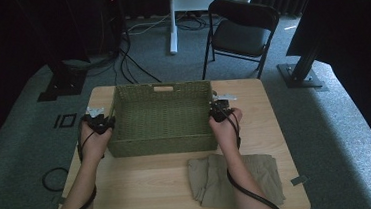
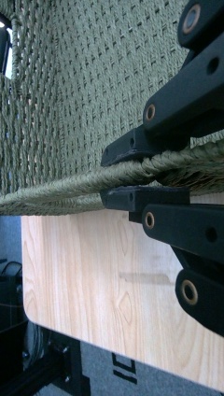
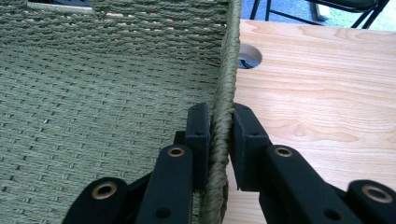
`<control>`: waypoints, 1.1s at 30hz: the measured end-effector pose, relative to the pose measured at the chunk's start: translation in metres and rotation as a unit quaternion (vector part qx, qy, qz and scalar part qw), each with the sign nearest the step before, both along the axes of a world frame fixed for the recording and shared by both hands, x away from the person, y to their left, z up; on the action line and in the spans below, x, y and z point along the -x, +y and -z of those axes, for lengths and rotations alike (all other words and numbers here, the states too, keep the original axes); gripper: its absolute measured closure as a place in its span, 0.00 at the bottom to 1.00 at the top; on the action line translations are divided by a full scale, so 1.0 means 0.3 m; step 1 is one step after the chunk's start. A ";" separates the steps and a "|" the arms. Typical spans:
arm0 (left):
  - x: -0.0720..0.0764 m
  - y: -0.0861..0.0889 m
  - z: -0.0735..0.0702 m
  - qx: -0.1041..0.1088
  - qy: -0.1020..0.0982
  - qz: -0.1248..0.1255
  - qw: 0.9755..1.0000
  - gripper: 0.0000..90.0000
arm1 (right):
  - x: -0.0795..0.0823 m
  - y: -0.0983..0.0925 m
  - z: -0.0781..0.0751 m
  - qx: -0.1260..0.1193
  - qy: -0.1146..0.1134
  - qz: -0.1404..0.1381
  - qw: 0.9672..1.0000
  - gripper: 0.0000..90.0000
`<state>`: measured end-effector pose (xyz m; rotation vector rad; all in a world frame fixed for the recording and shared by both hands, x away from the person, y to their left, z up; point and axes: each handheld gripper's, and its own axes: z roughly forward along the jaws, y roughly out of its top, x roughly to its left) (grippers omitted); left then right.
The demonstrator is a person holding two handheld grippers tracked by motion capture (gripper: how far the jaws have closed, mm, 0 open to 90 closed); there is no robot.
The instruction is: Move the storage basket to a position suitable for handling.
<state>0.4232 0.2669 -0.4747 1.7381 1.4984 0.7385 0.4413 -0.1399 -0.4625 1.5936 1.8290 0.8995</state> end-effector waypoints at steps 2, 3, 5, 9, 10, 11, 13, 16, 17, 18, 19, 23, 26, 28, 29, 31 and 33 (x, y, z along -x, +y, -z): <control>-0.002 -0.008 -0.001 0.001 0.000 0.002 1.000 0.89 | -0.001 -0.007 0.000 0.001 0.000 -0.001 1.000 0.87; -0.002 -0.008 -0.001 0.001 0.000 0.002 1.000 0.89 | -0.002 -0.015 -0.001 0.001 0.001 0.001 1.000 0.87; -0.014 -0.038 0.005 0.002 -0.005 0.008 1.000 0.89 | -0.004 -0.042 0.000 0.001 0.000 0.003 1.000 0.87; -0.020 -0.068 0.001 -0.007 -0.002 0.013 1.000 0.88 | -0.005 -0.073 0.000 -0.002 0.001 0.004 1.000 0.87; -0.021 -0.075 0.000 -0.008 0.000 0.014 1.000 0.88 | -0.006 -0.080 0.000 -0.002 0.002 0.004 1.000 0.87; -0.022 -0.083 -0.001 -0.010 0.001 0.013 1.000 0.88 | -0.007 -0.086 -0.001 0.000 0.002 0.004 1.000 0.87; -0.025 -0.101 -0.003 -0.018 0.002 0.011 1.000 0.89 | -0.008 -0.098 -0.001 0.000 0.003 0.004 1.000 0.87; -0.031 -0.121 -0.005 -0.011 0.008 0.009 1.000 0.89 | -0.012 -0.119 -0.002 0.000 0.004 0.005 1.000 0.87; -0.033 -0.128 -0.005 -0.013 0.008 0.013 1.000 0.89 | -0.012 -0.126 -0.002 0.000 0.004 0.006 1.000 0.87; -0.035 -0.134 -0.004 -0.012 0.007 0.016 1.000 0.89 | -0.013 -0.134 -0.002 0.001 0.004 0.007 1.000 0.87; -0.036 -0.140 -0.005 -0.012 0.009 0.017 1.000 0.89 | -0.013 -0.142 -0.002 -0.001 0.005 0.008 1.000 0.87; -0.044 -0.166 -0.004 -0.006 0.008 0.021 1.000 0.89 | -0.012 -0.168 -0.003 0.001 0.006 0.010 1.000 0.87; -0.047 -0.185 -0.004 -0.005 0.009 0.023 1.000 0.89 | -0.010 -0.191 -0.002 -0.003 0.006 0.011 1.000 0.87; -0.050 -0.200 -0.005 -0.007 0.010 0.024 1.000 0.89 | -0.010 -0.205 -0.003 -0.002 0.007 0.013 1.000 0.87; -0.052 -0.208 -0.005 -0.007 0.011 0.025 1.000 0.89 | -0.011 -0.211 -0.004 0.000 0.007 0.012 1.000 0.87; -0.055 -0.224 -0.005 -0.006 0.011 0.026 1.000 0.89 | -0.011 -0.225 -0.004 0.006 0.007 0.013 1.000 0.87; -0.058 -0.241 -0.006 -0.006 0.014 0.028 0.999 0.89 | -0.011 -0.243 -0.005 0.002 0.009 0.014 1.000 0.87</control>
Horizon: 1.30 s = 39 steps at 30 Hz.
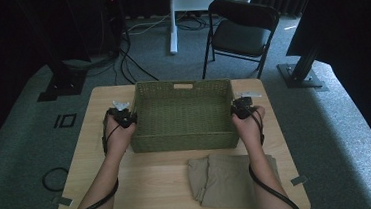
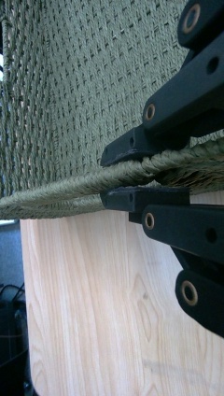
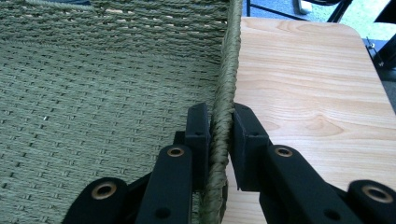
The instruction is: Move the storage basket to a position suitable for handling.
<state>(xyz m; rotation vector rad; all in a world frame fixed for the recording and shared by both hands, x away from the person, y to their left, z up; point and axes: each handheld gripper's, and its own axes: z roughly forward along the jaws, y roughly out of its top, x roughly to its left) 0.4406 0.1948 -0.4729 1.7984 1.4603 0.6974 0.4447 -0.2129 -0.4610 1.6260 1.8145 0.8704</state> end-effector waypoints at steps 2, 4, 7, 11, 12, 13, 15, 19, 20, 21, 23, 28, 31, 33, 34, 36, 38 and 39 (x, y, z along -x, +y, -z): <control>-0.004 -0.017 -0.001 -0.001 0.000 0.001 1.000 0.89 | 0.001 -0.016 0.000 0.002 0.000 0.001 1.000 0.87; -0.006 -0.035 -0.001 -0.003 0.002 0.003 1.000 0.89 | 0.002 -0.033 -0.001 0.004 0.001 0.004 1.000 0.87; -0.012 -0.061 -0.001 -0.001 0.003 0.006 1.000 0.89 | 0.004 -0.059 -0.001 0.003 0.002 0.006 1.000 0.87; -0.016 -0.092 0.000 0.006 0.004 0.009 1.000 0.88 | 0.006 -0.100 0.000 -0.005 0.003 0.007 1.000 0.87; -0.017 -0.100 0.000 0.007 0.004 0.009 1.000 0.89 | 0.005 -0.109 0.001 -0.007 0.002 0.007 1.000 0.87; -0.018 -0.108 0.000 0.007 0.004 0.009 1.000 0.89 | 0.006 -0.118 0.002 -0.011 0.001 0.008 1.000 0.87; -0.019 -0.125 0.000 0.005 0.004 0.010 1.000 0.89 | 0.006 -0.132 0.002 -0.007 0.001 0.009 1.000 0.87; -0.021 -0.148 0.001 0.014 0.007 0.014 1.000 0.88 | 0.006 -0.159 0.002 0.000 0.001 0.012 1.000 0.87; -0.022 -0.154 0.001 0.012 0.007 0.015 1.000 0.88 | 0.007 -0.164 0.002 0.000 0.001 0.011 1.000 0.87; -0.024 -0.160 0.000 0.011 0.009 0.015 1.000 0.88 | 0.008 -0.170 0.002 -0.002 0.001 0.012 1.000 0.87; -0.027 -0.176 -0.001 0.005 0.010 0.017 1.000 0.88 | 0.008 -0.182 0.001 0.000 0.001 0.013 1.000 0.87; -0.038 -0.219 -0.002 -0.004 0.011 0.023 1.000 0.88 | 0.009 -0.221 0.002 -0.003 0.002 0.016 1.000 0.87; -0.044 -0.247 -0.002 -0.002 0.012 0.026 1.000 0.88 | 0.012 -0.247 0.002 -0.001 0.002 0.020 1.000 0.87; -0.045 -0.267 -0.002 0.001 0.013 0.028 1.000 0.88 | 0.015 -0.266 0.001 0.002 0.003 0.023 1.000 0.87; -0.046 -0.278 -0.001 0.002 0.013 0.028 1.000 0.88 | 0.016 -0.277 0.001 0.002 0.002 0.024 1.000 0.87; -0.046 -0.300 -0.002 -0.002 0.013 0.031 0.999 0.88 | 0.017 -0.297 0.001 0.002 0.003 0.027 1.000 0.87; -0.045 -0.317 -0.002 0.002 0.015 0.031 0.999 0.88 | 0.019 -0.317 0.000 0.001 0.004 0.029 1.000 0.87; -0.043 -0.326 -0.002 0.000 0.014 0.031 0.999 0.88 | 0.020 -0.325 0.001 0.001 0.004 0.030 1.000 0.87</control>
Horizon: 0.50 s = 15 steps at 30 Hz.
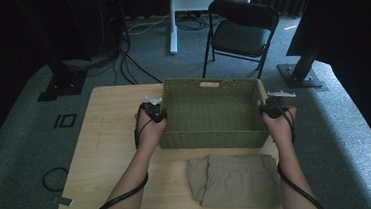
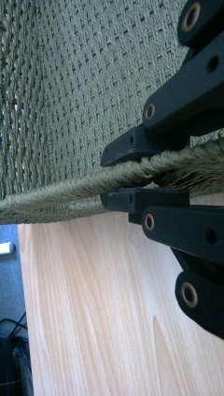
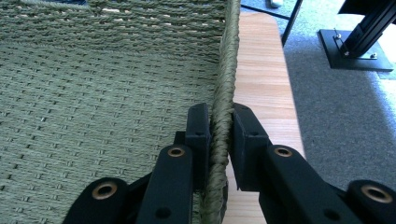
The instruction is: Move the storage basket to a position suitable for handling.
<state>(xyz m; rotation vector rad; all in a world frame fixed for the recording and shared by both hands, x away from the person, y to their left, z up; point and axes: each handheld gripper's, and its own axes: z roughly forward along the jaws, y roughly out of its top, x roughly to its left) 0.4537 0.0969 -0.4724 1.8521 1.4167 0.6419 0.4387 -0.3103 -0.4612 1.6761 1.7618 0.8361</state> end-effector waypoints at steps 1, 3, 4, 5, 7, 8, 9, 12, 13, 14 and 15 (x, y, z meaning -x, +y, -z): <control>0.001 -0.006 0.000 0.000 -0.001 -0.001 1.000 0.88 | 0.000 -0.009 0.001 -0.001 -0.001 -0.001 1.000 0.87; 0.001 -0.006 0.000 0.000 -0.001 -0.001 1.000 0.88 | 0.000 -0.015 0.001 -0.001 -0.001 -0.002 1.000 0.87; 0.005 -0.027 -0.001 -0.012 0.000 0.000 1.000 0.88 | -0.003 -0.028 0.000 0.000 0.001 -0.005 1.000 0.87; 0.006 -0.032 -0.002 -0.015 0.000 0.000 1.000 0.88 | -0.004 -0.033 -0.001 0.001 0.002 -0.007 1.000 0.87; 0.007 -0.040 -0.003 -0.020 0.000 -0.001 1.000 0.88 | -0.005 -0.040 -0.002 0.004 0.004 -0.011 1.000 0.87; 0.009 -0.044 -0.003 -0.019 0.001 0.000 1.000 0.88 | -0.006 -0.044 -0.004 0.005 0.005 -0.013 1.000 0.87; 0.012 -0.050 -0.003 -0.019 0.002 0.000 1.000 0.88 | -0.007 -0.048 -0.005 0.006 0.007 -0.015 1.000 0.87; 0.021 -0.070 -0.003 -0.016 0.003 0.001 1.000 0.86 | -0.011 -0.068 -0.007 0.007 0.012 -0.017 1.000 0.87; 0.022 -0.075 -0.003 -0.017 0.003 0.001 1.000 0.86 | -0.012 -0.075 -0.008 0.005 0.013 -0.016 1.000 0.87; 0.022 -0.075 -0.003 -0.017 0.003 0.001 1.000 0.86 | -0.012 -0.075 -0.008 0.005 0.013 -0.016 1.000 0.87; 0.022 -0.075 -0.003 -0.017 0.003 0.001 1.000 0.86 | -0.011 -0.080 -0.007 0.003 0.013 -0.014 1.000 0.87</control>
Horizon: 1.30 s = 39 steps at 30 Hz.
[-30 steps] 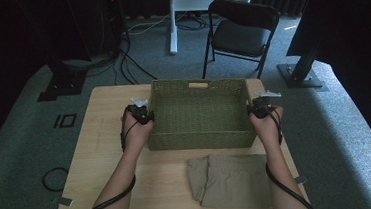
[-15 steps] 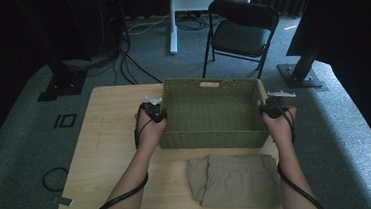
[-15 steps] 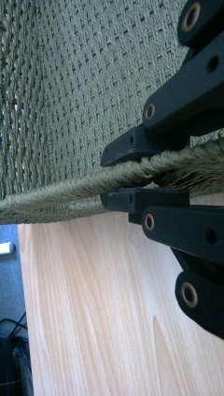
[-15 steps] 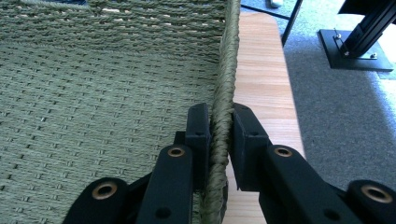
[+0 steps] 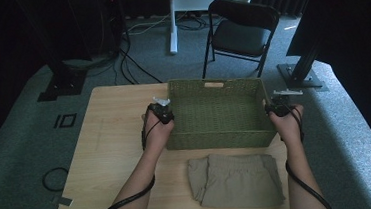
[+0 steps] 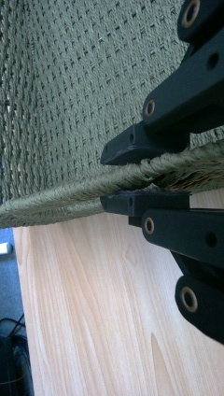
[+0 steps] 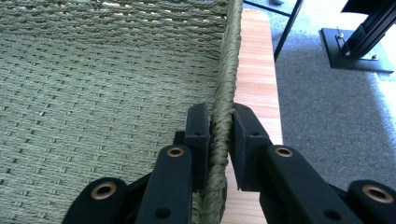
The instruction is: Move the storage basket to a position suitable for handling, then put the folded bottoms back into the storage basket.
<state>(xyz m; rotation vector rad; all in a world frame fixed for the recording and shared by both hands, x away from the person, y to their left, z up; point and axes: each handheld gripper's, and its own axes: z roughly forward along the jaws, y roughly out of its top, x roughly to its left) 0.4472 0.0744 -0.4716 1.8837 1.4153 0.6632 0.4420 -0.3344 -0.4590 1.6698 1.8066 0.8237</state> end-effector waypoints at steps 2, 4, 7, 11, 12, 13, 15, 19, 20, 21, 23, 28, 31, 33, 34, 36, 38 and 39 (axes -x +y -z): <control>-0.003 -0.003 0.001 0.001 -0.001 0.000 1.000 0.86 | 0.002 -0.004 0.001 0.000 -0.001 -0.001 1.000 0.87; -0.003 -0.003 0.001 0.002 -0.002 0.001 1.000 0.85 | 0.004 -0.004 0.004 0.002 -0.005 -0.002 1.000 0.85; -0.005 0.001 -0.001 0.013 0.001 0.000 1.000 0.84 | 0.006 -0.004 0.015 -0.001 -0.007 -0.011 1.000 0.77; -0.009 0.007 -0.009 0.016 -0.010 0.009 1.000 0.77 | 0.007 0.004 0.021 -0.007 -0.013 -0.021 1.000 0.65; -0.012 0.010 -0.015 0.013 -0.018 0.013 1.000 0.71 | 0.007 0.007 0.020 -0.009 -0.021 -0.021 1.000 0.61; -0.013 0.011 -0.019 0.017 -0.019 0.017 1.000 0.65 | 0.007 0.010 0.017 -0.007 -0.024 -0.024 0.999 0.55; -0.012 0.012 -0.026 0.025 -0.018 0.023 0.999 0.55 | 0.009 0.009 0.012 -0.012 -0.034 -0.029 0.999 0.51; -0.006 0.025 -0.045 0.023 -0.038 0.047 0.998 0.43 | 0.017 0.003 -0.002 -0.044 -0.049 -0.032 0.997 0.37; -0.005 0.033 -0.052 0.022 -0.042 0.054 0.997 0.41 | 0.017 0.005 -0.005 -0.046 -0.048 -0.039 0.997 0.28; -0.005 0.033 -0.052 0.022 -0.042 0.054 0.997 0.35 | 0.017 0.005 -0.005 -0.046 -0.048 -0.039 0.997 0.28; -0.001 0.040 -0.058 0.029 -0.045 0.069 0.996 0.34 | 0.018 0.013 -0.008 -0.035 -0.054 -0.058 0.996 0.19; 0.016 0.048 -0.085 0.031 -0.047 0.097 0.994 0.32 | 0.024 0.018 -0.022 -0.030 -0.075 -0.054 0.995 0.15; 0.025 0.052 -0.105 0.031 -0.059 0.105 0.992 0.31 | 0.033 0.023 -0.025 -0.037 -0.082 -0.053 0.995 0.15; 0.031 0.054 -0.117 0.038 -0.067 0.103 0.992 0.31 | 0.042 0.028 -0.024 -0.035 -0.083 -0.055 0.994 0.15; 0.035 0.056 -0.123 0.044 -0.067 0.098 0.992 0.31 | 0.047 0.030 -0.023 -0.037 -0.083 -0.056 0.994 0.15; 0.044 0.059 -0.131 0.055 -0.071 0.094 0.992 0.29 | 0.055 0.032 -0.022 -0.038 -0.084 -0.058 0.994 0.15; 0.056 0.058 -0.137 0.059 -0.075 0.107 0.990 0.28 | 0.064 0.032 -0.025 -0.041 -0.086 -0.058 0.994 0.15; 0.063 0.058 -0.140 0.061 -0.077 0.112 0.989 0.28 | 0.068 0.031 -0.029 -0.043 -0.089 -0.058 0.993 0.15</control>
